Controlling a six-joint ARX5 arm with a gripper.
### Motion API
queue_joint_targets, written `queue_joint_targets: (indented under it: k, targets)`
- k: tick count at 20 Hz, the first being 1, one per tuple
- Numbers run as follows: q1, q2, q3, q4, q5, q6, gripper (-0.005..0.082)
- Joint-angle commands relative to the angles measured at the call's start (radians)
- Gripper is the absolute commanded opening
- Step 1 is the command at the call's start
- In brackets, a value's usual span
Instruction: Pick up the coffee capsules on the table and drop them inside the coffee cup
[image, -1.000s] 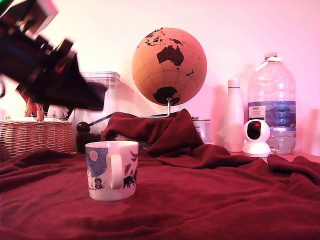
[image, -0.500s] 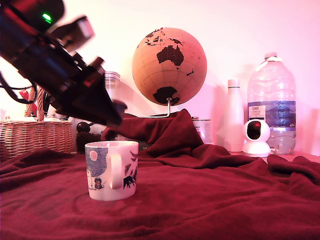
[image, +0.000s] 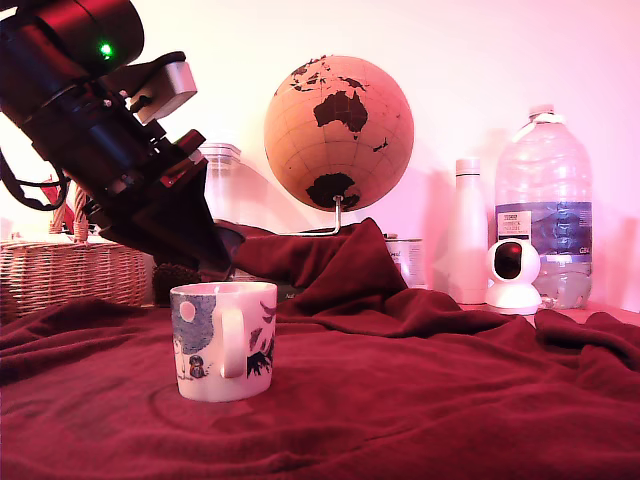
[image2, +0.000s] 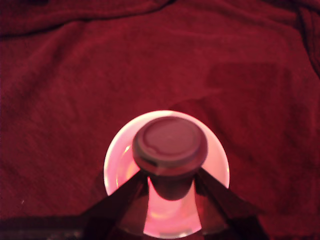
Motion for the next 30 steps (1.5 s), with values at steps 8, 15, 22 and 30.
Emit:
queue_joint_targets:
  k: [8,15,22,30]
  targets:
    - [-0.003,0.022,0.006,-0.007,0.000,0.009,0.0211]
    - [-0.003,0.022,0.006,-0.007,-0.004,0.005,0.0692]
    - [-0.003,0.022,0.006,-0.006,-0.003,0.004,0.0708]
    - [-0.003,0.021,0.006,-0.005,0.006,0.012,0.0430]
